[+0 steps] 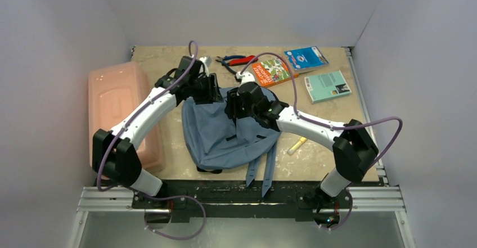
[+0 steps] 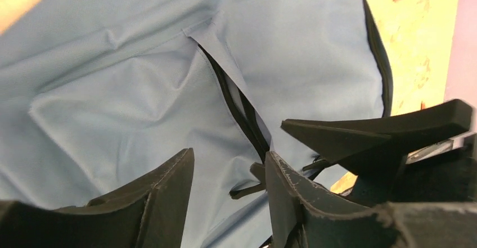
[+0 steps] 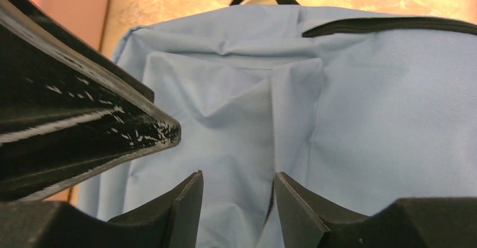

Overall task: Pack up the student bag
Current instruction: Unzip the student bag at the center of the board.

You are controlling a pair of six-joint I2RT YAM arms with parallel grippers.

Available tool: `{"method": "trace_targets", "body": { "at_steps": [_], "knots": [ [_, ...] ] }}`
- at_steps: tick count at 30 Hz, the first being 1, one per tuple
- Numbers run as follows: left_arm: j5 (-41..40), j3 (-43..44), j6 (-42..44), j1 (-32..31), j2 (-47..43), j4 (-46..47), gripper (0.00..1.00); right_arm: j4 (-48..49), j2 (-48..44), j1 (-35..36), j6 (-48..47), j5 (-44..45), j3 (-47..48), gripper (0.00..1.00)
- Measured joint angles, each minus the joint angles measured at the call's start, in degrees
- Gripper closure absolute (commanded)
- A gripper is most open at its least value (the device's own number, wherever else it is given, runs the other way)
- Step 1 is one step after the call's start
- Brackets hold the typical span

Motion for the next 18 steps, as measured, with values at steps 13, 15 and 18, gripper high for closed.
{"method": "trace_targets", "body": {
  "at_steps": [13,15,18],
  "knots": [
    [-11.4,-1.5,4.5,0.5,-18.6,0.7,0.19,2.6,7.2,1.4,5.4,-6.9,3.7,0.48],
    [-12.6,-2.7,4.8,0.5,-19.3,1.2,0.18,2.1,10.3,1.4,6.4,-6.9,5.1,0.38],
    [-13.3,-3.4,4.9,0.5,-19.2,1.1,0.18,1.4,13.2,1.4,7.6,-6.2,6.0,0.26]
  ]
}}
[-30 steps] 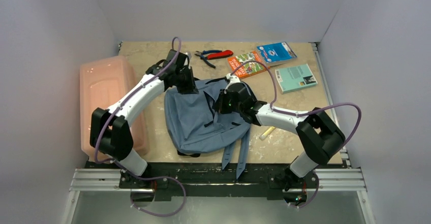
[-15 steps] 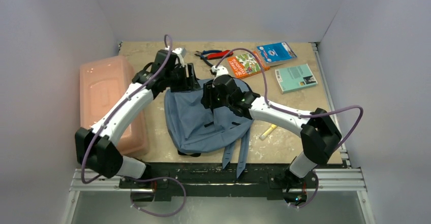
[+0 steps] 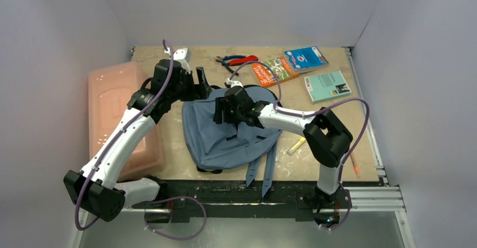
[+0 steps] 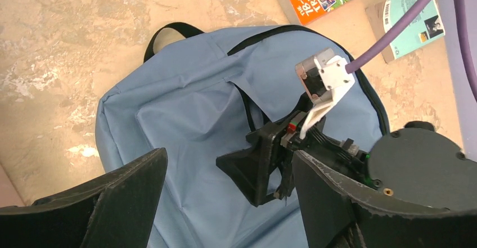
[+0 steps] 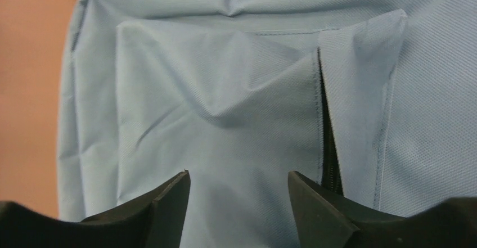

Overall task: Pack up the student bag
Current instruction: Unzip the student bag at the center of the board.

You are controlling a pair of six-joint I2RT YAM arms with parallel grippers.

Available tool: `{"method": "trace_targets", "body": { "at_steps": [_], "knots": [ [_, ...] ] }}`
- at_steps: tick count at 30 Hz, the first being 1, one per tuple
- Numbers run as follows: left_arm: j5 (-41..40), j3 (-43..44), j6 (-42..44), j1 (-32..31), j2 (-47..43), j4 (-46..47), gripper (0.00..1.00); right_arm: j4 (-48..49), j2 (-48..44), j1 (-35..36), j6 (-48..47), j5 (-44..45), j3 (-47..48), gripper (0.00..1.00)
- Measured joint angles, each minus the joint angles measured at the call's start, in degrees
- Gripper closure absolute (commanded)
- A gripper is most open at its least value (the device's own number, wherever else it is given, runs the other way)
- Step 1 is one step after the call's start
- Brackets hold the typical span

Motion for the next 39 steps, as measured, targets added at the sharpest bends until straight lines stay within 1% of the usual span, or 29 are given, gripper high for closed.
{"method": "trace_targets", "body": {
  "at_steps": [6,12,14,20,22,25,27,29,30,34,35,37,38,39],
  "knots": [
    [-0.2,0.0,0.0,-0.3,0.2,0.3,0.17,-3.0,2.9,-0.2,3.6,3.2,2.8,0.21],
    [-0.1,-0.1,0.0,-0.5,1.1,0.3,0.16,-3.8,3.9,-0.7,5.2,7.0,3.3,0.16],
    [0.0,-0.1,0.0,-0.5,1.2,0.3,0.16,-3.6,4.4,-1.1,5.4,7.5,3.4,0.16],
    [0.7,-0.4,0.0,-0.7,2.1,0.5,0.16,0.4,7.3,-3.7,3.4,7.3,3.7,0.17],
    [1.0,-0.4,0.0,-0.7,2.8,0.6,0.16,3.0,7.9,-4.7,1.7,6.5,3.6,0.17],
    [1.4,-0.5,0.0,-0.8,3.9,0.7,0.16,7.6,8.2,-5.9,-1.0,4.5,2.9,0.20],
    [1.5,-0.5,0.0,-0.8,4.5,0.7,0.16,10.8,8.2,-6.6,-2.7,2.0,2.2,0.26],
    [1.9,-0.5,0.0,-0.8,5.0,0.6,0.16,14.5,8.2,-7.3,-4.2,-1.2,1.2,0.39],
    [2.2,-0.5,0.0,-0.8,5.3,0.6,0.16,16.0,8.3,-7.7,-4.8,-2.8,0.9,0.47],
    [2.6,-0.5,0.0,-0.8,5.9,0.7,0.17,20.3,9.1,-9.3,-5.7,-7.3,0.7,0.90],
    [2.7,-0.5,0.0,-0.8,6.0,0.7,0.17,20.4,9.2,-9.6,-5.4,-8.4,0.7,0.95],
    [2.8,-0.5,0.0,-0.8,6.1,0.6,0.17,19.7,9.2,-10.1,-3.9,-9.9,1.1,0.95],
    [3.0,-0.5,0.0,-0.8,6.1,0.7,0.17,19.3,9.2,-10.3,-3.0,-10.5,1.4,0.99],
    [3.0,-0.5,-0.1,-0.8,6.1,0.7,0.17,19.0,9.0,-10.6,-2.0,-11.5,1.4,1.00]
  ]
}}
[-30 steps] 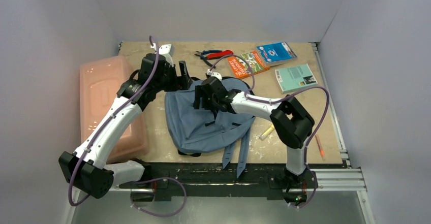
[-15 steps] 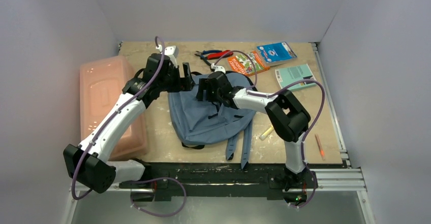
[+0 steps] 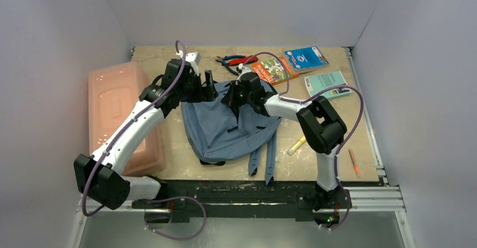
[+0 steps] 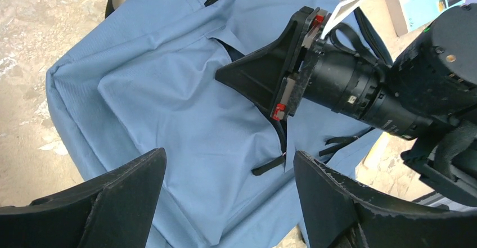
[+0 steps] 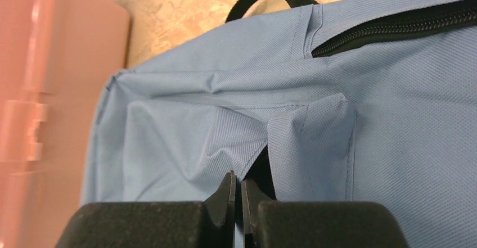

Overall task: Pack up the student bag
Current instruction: Unzip the student bag at the center of the board.

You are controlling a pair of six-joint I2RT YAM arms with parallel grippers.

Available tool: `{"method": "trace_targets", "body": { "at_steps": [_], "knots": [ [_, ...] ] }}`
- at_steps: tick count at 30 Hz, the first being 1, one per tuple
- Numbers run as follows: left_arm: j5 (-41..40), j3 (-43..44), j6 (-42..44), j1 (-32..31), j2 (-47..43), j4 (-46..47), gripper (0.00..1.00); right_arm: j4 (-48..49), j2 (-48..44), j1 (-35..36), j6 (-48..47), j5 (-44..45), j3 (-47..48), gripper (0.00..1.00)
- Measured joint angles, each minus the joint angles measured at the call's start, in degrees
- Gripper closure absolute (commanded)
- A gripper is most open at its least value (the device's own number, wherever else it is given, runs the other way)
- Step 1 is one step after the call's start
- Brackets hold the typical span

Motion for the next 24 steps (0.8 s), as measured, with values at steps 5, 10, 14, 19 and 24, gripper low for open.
{"method": "trace_targets", "body": {
  "at_steps": [5,10,14,19,24],
  "knots": [
    [2.7,-0.3,-0.9,0.0,0.3,1.2,0.16,-2.4,-3.8,-2.0,8.2,-6.6,0.0,1.00],
    [7.6,-2.3,-3.4,0.0,2.1,3.7,0.28,4.4,-8.3,-3.6,23.4,-14.0,-3.4,1.00],
    [9.9,-2.6,-4.7,-0.5,5.3,4.5,0.35,13.7,-7.3,-3.8,37.1,-16.5,-6.3,1.00],
    [9.5,-2.9,-5.1,-3.0,6.9,4.3,0.42,22.7,-5.5,-3.3,51.4,-15.4,-11.8,1.00],
    [6.9,-2.8,-5.1,-6.4,8.8,3.6,0.53,17.5,-6.8,-2.0,55.6,-10.0,-12.2,1.00]
  ]
}}
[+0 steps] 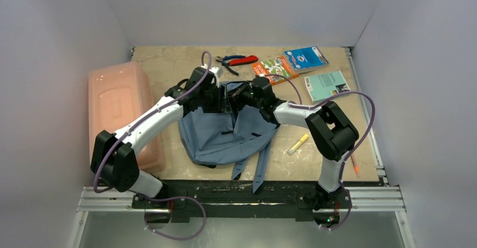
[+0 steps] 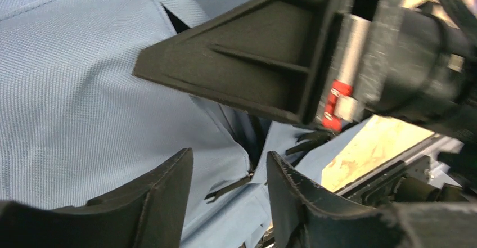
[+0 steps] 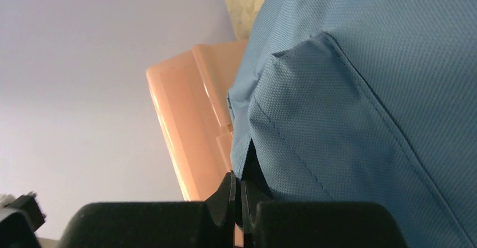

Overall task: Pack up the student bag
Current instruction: Unzip the student bag at the center of the board.

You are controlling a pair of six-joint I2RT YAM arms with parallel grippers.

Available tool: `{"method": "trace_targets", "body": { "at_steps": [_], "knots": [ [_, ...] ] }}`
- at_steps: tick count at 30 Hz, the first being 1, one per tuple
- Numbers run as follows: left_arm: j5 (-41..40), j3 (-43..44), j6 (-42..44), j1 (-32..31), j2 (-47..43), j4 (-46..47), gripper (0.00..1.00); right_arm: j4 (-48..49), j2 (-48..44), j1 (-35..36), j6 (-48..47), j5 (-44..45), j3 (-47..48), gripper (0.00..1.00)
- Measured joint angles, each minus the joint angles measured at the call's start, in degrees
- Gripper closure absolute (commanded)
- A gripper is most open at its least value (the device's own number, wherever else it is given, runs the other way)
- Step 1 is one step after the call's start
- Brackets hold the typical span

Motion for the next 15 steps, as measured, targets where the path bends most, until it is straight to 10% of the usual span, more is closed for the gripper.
{"method": "trace_targets", "body": {
  "at_steps": [7,11,15],
  "knots": [
    [-5.4,0.6,-0.1,-2.0,3.3,-1.3,0.59,-11.2,-4.7,2.4,2.6,7.8,1.3,1.00],
    [-8.1,1.5,0.1,-3.1,4.1,-1.9,0.25,-15.7,-4.8,3.4,3.5,11.1,3.2,1.00],
    [-10.6,2.0,-0.1,-3.5,5.1,-3.1,0.26,-18.6,-4.9,3.5,4.7,14.1,4.3,1.00]
  ]
}}
